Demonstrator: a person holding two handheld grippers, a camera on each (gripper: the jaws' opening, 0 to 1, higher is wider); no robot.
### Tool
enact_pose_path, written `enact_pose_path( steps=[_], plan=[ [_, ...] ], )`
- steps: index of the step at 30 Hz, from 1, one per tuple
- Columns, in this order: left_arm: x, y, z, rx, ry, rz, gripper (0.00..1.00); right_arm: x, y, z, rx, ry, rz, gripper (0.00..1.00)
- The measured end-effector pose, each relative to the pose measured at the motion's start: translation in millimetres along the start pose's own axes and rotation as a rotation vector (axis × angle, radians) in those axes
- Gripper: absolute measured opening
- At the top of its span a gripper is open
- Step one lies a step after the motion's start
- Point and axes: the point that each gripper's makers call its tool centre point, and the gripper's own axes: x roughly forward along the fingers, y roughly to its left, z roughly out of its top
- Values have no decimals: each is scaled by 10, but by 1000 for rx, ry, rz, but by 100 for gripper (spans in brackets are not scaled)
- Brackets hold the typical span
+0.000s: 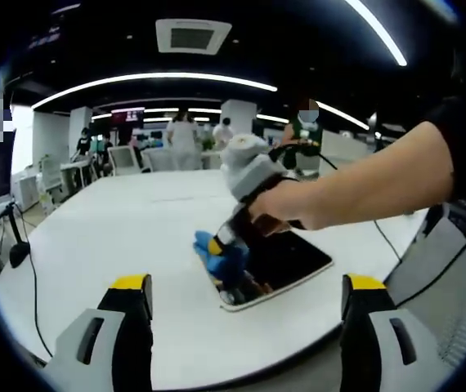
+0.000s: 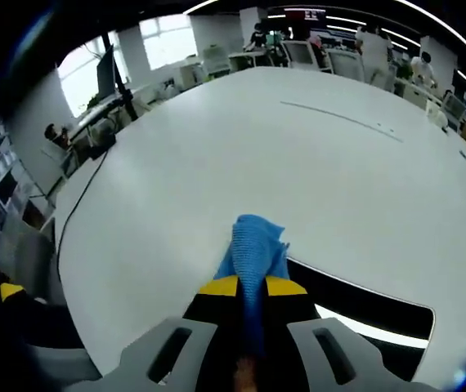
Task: Wipe the mirror surface with the cleaning cloth until all visible marks leave the cleaned area.
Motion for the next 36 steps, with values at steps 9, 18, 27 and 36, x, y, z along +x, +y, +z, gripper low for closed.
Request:
enact_pose_path(
  steps=[9,18,27,36],
  plan=[
    [4,-5,2,1,-2,-1,96,1,7,-3,-10,4,-1,5],
    [11,-10,3,2,-5,-4,95,-21,75,-36,-93,11,8,5],
    [8,-5,11,2,-9,1,95,-69,136,-104,-136,36,47,5],
    [23,-8,-6,1,-2,-1,96,20,35,-79,-161,49,61,5]
  ],
)
